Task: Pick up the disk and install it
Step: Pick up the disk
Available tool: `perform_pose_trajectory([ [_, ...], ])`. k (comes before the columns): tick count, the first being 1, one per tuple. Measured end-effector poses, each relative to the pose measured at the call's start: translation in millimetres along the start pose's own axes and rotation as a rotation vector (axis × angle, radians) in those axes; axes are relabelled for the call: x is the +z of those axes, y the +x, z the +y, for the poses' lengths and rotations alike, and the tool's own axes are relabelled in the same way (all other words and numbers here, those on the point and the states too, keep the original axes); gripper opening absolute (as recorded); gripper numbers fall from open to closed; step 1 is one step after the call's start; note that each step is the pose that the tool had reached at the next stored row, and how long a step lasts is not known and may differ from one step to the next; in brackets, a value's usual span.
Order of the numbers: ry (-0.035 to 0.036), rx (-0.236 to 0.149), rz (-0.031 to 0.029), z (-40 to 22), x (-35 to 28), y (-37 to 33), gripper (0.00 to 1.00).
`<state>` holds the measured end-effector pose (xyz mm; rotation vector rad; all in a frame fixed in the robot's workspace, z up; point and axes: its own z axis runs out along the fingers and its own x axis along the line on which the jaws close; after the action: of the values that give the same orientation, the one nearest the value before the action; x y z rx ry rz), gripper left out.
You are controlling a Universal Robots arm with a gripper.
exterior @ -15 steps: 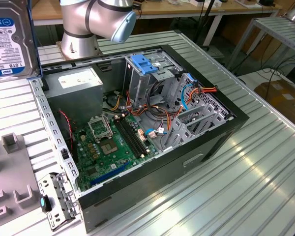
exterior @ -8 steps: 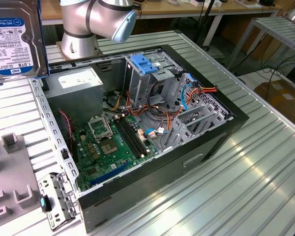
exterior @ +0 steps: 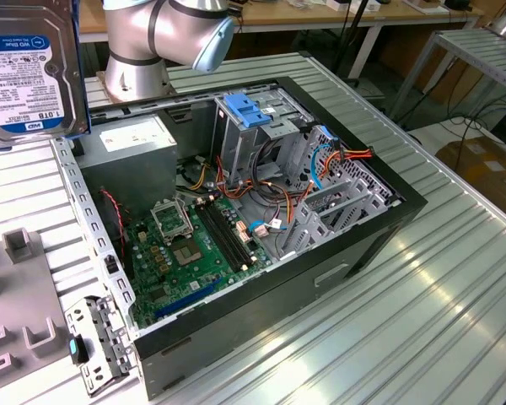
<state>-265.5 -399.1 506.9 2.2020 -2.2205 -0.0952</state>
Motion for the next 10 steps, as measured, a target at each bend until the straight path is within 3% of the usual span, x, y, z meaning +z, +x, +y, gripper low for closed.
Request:
perform_pose_trajectory([
  [10,0.0,0.0,0.0,-15.0,-0.8,1.3,0.37],
])
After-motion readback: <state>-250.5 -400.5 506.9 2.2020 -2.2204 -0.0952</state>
